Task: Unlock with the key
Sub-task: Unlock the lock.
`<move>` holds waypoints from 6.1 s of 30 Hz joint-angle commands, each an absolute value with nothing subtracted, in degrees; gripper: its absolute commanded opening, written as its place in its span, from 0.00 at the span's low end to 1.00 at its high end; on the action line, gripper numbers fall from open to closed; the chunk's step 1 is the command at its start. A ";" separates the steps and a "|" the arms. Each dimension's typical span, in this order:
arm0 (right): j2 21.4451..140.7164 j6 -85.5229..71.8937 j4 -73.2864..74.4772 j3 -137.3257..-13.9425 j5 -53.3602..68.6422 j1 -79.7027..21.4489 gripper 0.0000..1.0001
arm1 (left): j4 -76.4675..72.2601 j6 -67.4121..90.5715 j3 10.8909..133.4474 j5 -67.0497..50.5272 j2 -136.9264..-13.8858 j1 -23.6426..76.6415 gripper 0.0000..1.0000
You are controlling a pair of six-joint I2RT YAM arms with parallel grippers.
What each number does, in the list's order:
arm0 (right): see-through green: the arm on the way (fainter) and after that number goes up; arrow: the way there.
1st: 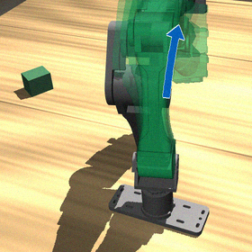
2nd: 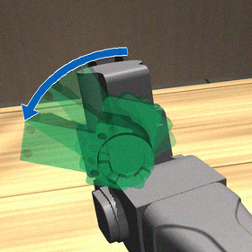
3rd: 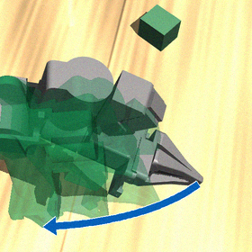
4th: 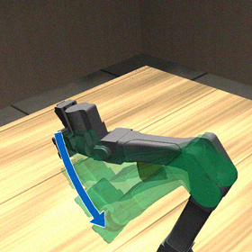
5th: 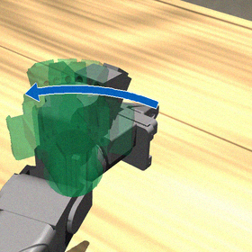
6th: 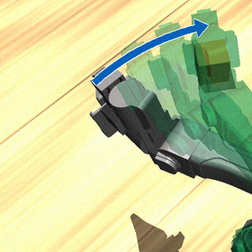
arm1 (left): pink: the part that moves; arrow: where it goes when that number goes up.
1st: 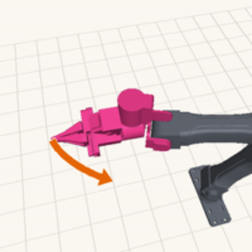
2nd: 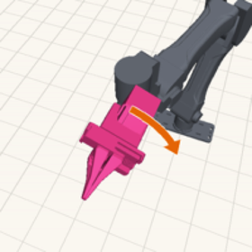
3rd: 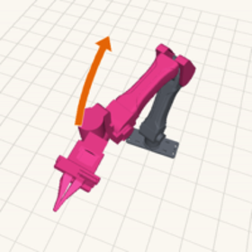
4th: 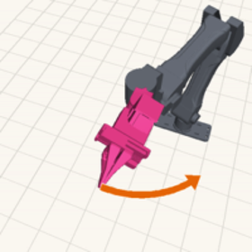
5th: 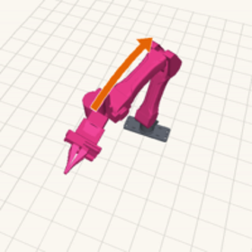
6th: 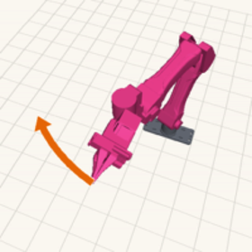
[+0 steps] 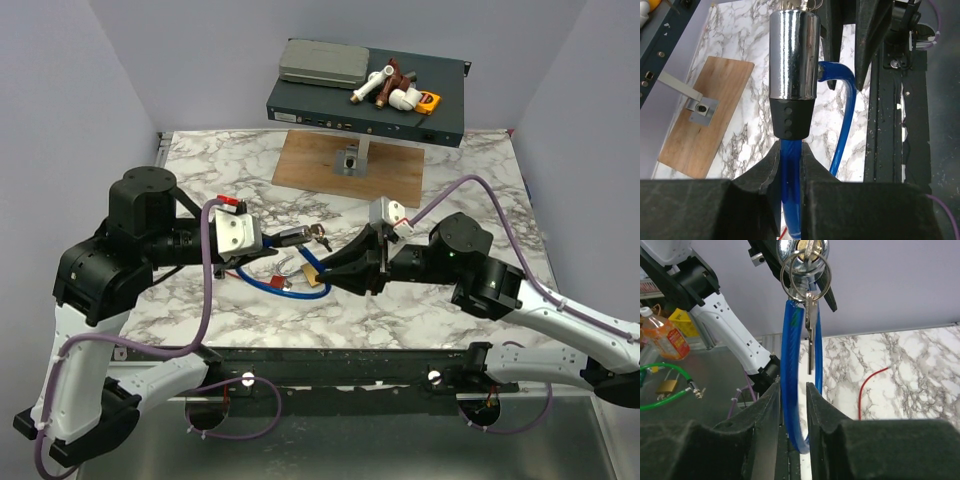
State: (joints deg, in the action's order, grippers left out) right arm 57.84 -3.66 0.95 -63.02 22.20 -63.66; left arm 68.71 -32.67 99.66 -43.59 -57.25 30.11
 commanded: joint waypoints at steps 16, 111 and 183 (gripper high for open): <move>58.39 -6.11 18.06 -83.41 15.53 -63.61 0.49 | 76.05 -43.95 97.03 -29.76 -53.38 37.25 0.00; 66.35 -27.08 -12.60 -58.76 20.20 -63.58 0.01 | 77.19 -50.89 96.12 -6.38 -55.22 50.00 0.00; 52.32 -35.46 5.27 -65.25 -3.36 -58.42 0.72 | 36.41 -63.39 67.22 22.52 -43.96 61.15 0.00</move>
State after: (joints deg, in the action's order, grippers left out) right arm 54.61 -40.62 -2.48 -62.74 3.18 -58.06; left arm 33.28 -69.87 67.37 21.98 -42.89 61.25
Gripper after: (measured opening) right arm 0.709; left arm 0.116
